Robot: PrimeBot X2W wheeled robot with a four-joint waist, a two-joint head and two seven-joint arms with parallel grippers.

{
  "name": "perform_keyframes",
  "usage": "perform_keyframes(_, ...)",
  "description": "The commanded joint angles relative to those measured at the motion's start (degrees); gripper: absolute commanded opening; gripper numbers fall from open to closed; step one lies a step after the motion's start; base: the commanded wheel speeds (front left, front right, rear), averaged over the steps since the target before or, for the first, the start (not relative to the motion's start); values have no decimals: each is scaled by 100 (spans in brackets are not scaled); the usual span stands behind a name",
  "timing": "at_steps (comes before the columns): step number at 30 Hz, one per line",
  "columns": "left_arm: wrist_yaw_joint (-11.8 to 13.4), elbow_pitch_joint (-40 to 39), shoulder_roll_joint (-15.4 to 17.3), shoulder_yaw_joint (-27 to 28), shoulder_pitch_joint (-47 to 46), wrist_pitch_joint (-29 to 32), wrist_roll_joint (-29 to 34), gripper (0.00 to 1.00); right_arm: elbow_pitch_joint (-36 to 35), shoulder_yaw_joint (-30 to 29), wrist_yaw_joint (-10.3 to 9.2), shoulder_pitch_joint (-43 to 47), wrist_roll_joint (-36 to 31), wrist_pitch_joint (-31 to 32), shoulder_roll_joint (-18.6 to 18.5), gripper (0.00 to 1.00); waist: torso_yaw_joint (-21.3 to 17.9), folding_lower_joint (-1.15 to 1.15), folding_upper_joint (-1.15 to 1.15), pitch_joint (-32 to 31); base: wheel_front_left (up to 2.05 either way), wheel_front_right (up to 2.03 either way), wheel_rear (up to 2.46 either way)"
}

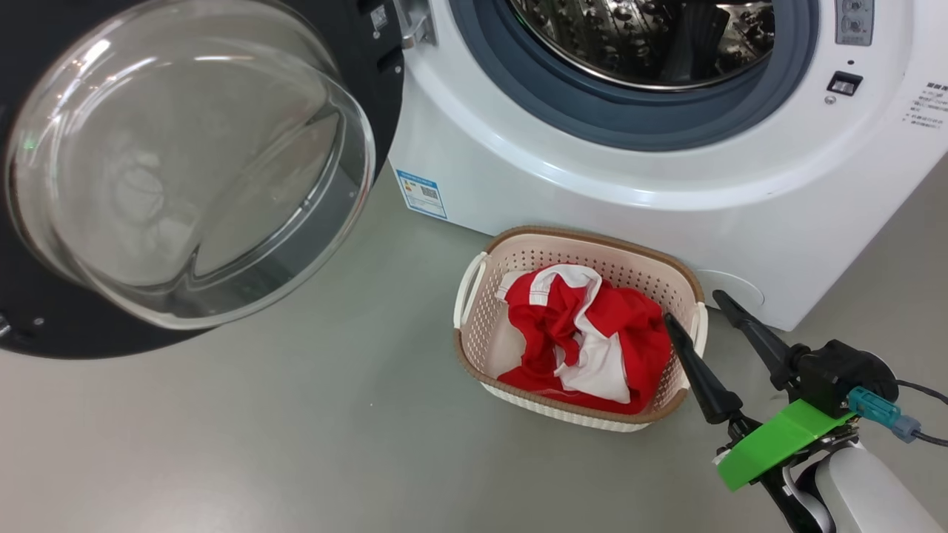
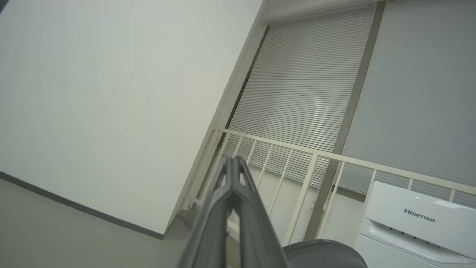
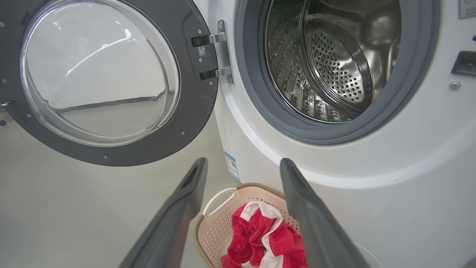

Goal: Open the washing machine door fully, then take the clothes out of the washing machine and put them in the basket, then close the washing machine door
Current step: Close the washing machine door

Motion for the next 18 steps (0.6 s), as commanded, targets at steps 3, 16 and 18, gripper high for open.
perform_keyframes(3, -33, 621, 741, 176, -561, 346, -545, 0, -156, 108, 9, -122, -46, -28, -50, 100, -69, 0, 0, 82, 0, 0, 0)
perform_keyframes(16, 74, 3702, 1815, -49, -2214, 3574, -2463, 0, -145, 181, 9, -234, -95, -28, -135, 100, -116, 0, 0, 332, 0, 0, 0)
perform_keyframes(18, 133, 3948, 1913, -96, -2351, 3913, -2523, 0, -144, 207, 9, -278, -98, -28, -152, 100, -125, 0, 0, 393, 0, 0, 0)
